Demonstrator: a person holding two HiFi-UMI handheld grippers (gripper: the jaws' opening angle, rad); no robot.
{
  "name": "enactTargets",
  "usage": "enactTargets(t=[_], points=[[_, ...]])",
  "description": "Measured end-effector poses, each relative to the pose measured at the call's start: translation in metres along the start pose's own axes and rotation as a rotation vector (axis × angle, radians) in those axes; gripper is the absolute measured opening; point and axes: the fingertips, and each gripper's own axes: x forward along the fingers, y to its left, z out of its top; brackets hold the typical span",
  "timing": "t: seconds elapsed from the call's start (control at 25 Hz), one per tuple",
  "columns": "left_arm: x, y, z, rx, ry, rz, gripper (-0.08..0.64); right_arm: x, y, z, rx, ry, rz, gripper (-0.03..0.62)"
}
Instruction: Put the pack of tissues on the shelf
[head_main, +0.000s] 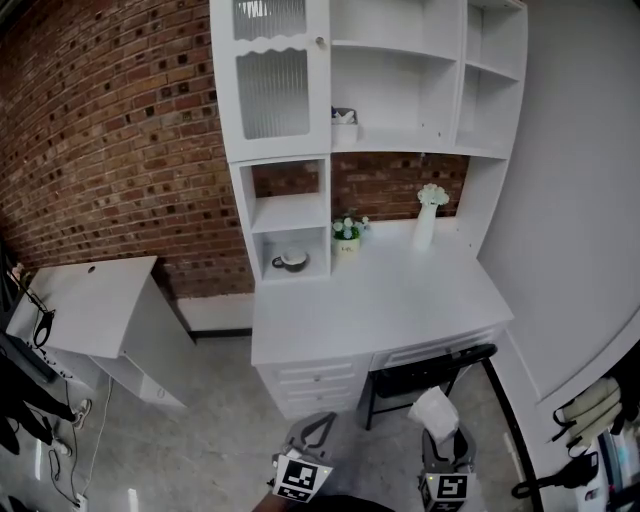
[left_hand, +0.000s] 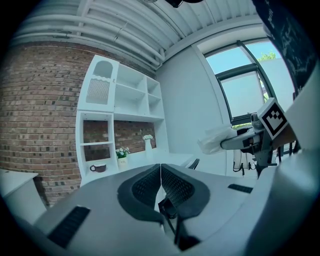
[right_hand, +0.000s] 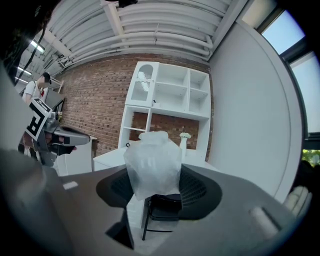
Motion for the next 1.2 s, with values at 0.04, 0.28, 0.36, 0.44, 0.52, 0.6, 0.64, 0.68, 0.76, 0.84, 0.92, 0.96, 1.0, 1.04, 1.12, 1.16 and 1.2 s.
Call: enactTargets(t=[0.04, 0.28, 0.36, 0.44, 0.52, 0.6, 0.64, 0.68, 0.76, 0.84, 0.92, 0.96, 1.0, 1.04, 1.12, 1.16, 1.2], points=[[0.001, 0.000, 0.000, -0.001, 0.001, -0.001, 0.011, 0.000, 0.000, 0.000, 0.003, -0.002, 0.001, 0.230], [0.009, 0.006, -0.003, -0.011, 0.008, -0.004, 0.011, 0.006, -0.004, 0.003, 0.009, -0.016, -0.010, 0.230], [0.013, 0.007, -0.001, -0.005, 0.008, -0.010, 0.011, 0.008, -0.007, 0.002, 0.008, -0.010, -0.014, 0.230], [0.018, 0.008, 0.001, 0.000, 0.005, -0.017, 0.011, 0.010, -0.007, 0.001, 0.014, -0.002, -0.019, 0.230], [0.023, 0.011, 0.003, 0.002, -0.001, -0.022, 0.011, 0.014, -0.010, 0.000, 0.027, -0.003, -0.030, 0.230], [0.030, 0.014, 0.004, -0.001, -0.007, -0.020, 0.011, 0.019, -0.015, 0.003, 0.058, -0.013, -0.045, 0.230], [0.034, 0.017, 0.003, -0.001, -0.008, -0.019, 0.011, 0.021, -0.018, 0.005, 0.078, -0.017, -0.050, 0.230], [0.037, 0.019, 0.003, -0.002, -0.007, -0.019, 0.011, 0.024, -0.020, 0.007, 0.092, -0.020, -0.054, 0.230], [0.043, 0.024, 0.004, -0.004, -0.011, -0.024, 0.011, 0.029, -0.025, 0.010, 0.097, -0.024, -0.071, 0.230], [0.052, 0.029, 0.006, -0.006, -0.017, -0.028, 0.011, 0.036, -0.030, 0.008, 0.092, -0.015, -0.081, 0.230], [0.061, 0.033, 0.008, -0.009, -0.020, -0.035, 0.011, 0.043, -0.034, 0.007, 0.088, -0.012, -0.085, 0.230], [0.066, 0.035, 0.010, -0.010, -0.021, -0.040, 0.011, 0.046, -0.036, 0.008, 0.086, -0.011, -0.088, 0.230], [0.072, 0.036, 0.011, -0.009, -0.023, -0.046, 0.011, 0.050, -0.037, 0.009, 0.085, -0.008, -0.092, 0.230], [0.077, 0.038, 0.013, -0.008, -0.026, -0.051, 0.011, 0.053, -0.040, 0.010, 0.087, -0.005, -0.098, 0.230], [0.090, 0.044, 0.017, -0.005, -0.031, -0.061, 0.011, 0.063, -0.045, 0.013, 0.102, -0.002, -0.112, 0.230], [0.095, 0.046, 0.019, -0.005, -0.033, -0.065, 0.011, 0.068, -0.047, 0.014, 0.110, -0.003, -0.114, 0.230], [0.101, 0.048, 0.021, -0.005, -0.035, -0.069, 0.011, 0.073, -0.049, 0.015, 0.113, -0.003, -0.115, 0.230]])
